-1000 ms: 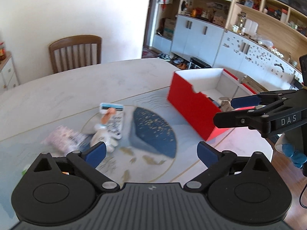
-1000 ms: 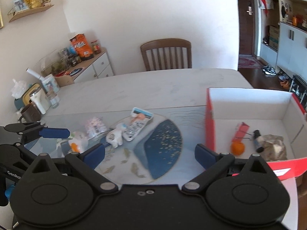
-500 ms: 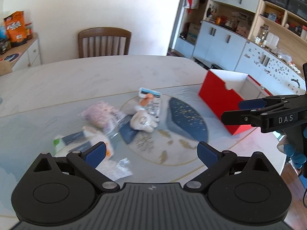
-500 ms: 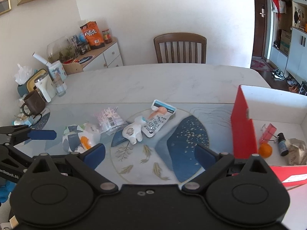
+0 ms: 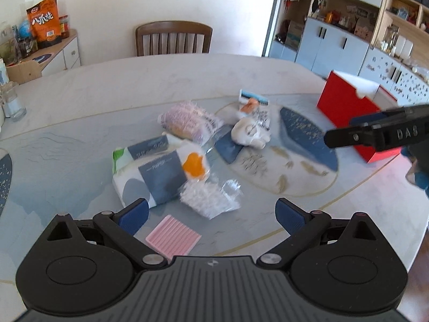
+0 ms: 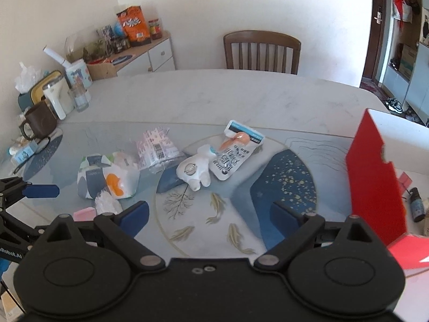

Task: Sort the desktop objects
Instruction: 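Grasp the pink ribbed pad with the left gripper while the right gripper grasps the white tooth plush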

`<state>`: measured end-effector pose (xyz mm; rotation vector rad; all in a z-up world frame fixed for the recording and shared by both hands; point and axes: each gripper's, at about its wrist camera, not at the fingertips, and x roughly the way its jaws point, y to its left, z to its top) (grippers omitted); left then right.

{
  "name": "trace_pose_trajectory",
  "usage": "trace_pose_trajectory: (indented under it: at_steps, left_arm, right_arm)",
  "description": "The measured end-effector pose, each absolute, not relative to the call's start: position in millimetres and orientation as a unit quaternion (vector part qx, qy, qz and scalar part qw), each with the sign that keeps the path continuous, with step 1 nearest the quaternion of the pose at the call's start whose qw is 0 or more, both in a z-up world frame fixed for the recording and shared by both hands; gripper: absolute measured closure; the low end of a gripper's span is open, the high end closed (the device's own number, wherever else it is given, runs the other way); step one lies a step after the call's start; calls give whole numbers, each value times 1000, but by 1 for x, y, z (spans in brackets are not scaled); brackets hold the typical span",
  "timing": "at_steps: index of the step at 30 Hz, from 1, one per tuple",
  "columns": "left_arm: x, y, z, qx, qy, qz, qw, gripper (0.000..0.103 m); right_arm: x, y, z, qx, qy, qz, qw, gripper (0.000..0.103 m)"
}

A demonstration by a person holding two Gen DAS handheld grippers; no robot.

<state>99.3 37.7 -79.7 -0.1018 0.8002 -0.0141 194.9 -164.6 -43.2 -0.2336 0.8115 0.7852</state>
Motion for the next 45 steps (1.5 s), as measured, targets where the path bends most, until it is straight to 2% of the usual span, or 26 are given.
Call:
trace_pose_trajectory:
  at_steps: [20, 26, 30, 35, 39, 45]
  left_arm:
    - [99, 55, -122, 2, 415, -19, 910, 5]
    - [102, 56, -125, 12, 417, -27, 909, 13]
    - [102, 55, -127, 22, 417, -35, 908, 22]
    - [102, 57, -128, 17, 415, -35, 909, 24]
    - [103, 56, -127, 21, 413, -37, 910, 31]
    - [104, 50, -126, 30, 411, -45, 910, 45]
  right_arm:
    - [229, -101, -83, -151, 392, 375, 826, 15]
    - [238, -82, -93, -159, 396, 367, 827, 21]
    - [241, -69, -100, -166, 396, 368, 825, 24]
    - [244, -56, -107, -182, 399, 369, 820, 27]
    - [244, -48, -112, -192, 401, 368, 817, 30]
    - [243, -44, -117, -201, 405, 361, 816, 41]
